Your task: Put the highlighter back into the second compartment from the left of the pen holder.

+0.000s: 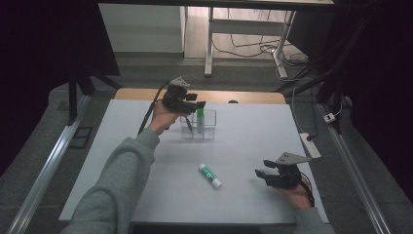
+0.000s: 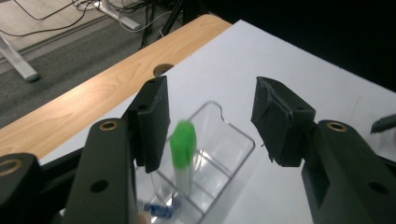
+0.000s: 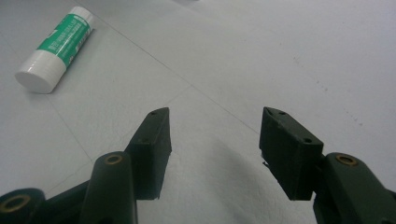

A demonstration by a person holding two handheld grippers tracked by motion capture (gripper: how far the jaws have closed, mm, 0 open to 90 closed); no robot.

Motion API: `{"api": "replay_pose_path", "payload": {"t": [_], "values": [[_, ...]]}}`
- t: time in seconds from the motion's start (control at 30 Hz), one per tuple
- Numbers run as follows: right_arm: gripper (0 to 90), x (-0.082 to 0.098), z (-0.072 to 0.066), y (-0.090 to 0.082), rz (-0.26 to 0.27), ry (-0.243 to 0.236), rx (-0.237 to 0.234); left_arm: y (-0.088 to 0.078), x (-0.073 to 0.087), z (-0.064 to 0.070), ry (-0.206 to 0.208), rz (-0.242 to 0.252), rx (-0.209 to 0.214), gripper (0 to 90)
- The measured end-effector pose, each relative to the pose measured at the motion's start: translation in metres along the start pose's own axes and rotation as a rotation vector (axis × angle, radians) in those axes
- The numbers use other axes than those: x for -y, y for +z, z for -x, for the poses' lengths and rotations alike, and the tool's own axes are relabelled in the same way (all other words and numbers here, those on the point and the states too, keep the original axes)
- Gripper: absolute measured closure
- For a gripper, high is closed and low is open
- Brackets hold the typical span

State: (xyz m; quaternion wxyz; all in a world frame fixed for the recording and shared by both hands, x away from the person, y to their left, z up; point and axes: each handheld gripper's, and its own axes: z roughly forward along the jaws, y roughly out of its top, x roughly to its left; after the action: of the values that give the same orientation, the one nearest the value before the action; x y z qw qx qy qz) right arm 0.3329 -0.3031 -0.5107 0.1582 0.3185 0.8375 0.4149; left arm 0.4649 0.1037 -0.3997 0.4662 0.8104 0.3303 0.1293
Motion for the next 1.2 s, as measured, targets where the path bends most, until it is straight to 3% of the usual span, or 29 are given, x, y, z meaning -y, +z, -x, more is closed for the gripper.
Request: {"api": "replay_pose_path", "payload": {"t": [0.23, 0.47, 0.83, 0.97, 1.2], "values": [[42.7, 0.0, 0.0, -0.001, 0.002, 0.001, 0.005, -0.019, 0.019, 0.012, 0.047, -0.025, 0.007, 45.2], [42.6, 0.0, 0.0, -0.001, 0.003, 0.002, 0.005, -0.038, 0.042, 0.021, 0.055, -0.038, 0.006, 43.7], [42.6, 0.0, 0.001, -0.003, 0.006, 0.01, 0.025, -0.07, 0.076, 0.021, 0.017, -0.025, -0.016, 42.1], [42.6, 0.0, 0.001, -0.003, 0.007, 0.01, 0.026, -0.079, 0.091, 0.022, -0.008, -0.036, -0.034, 41.3], [42.5, -0.001, 0.0, -0.002, 0.008, 0.007, 0.015, -0.09, 0.117, 0.03, -0.008, -0.063, -0.06, 38.9]]}}
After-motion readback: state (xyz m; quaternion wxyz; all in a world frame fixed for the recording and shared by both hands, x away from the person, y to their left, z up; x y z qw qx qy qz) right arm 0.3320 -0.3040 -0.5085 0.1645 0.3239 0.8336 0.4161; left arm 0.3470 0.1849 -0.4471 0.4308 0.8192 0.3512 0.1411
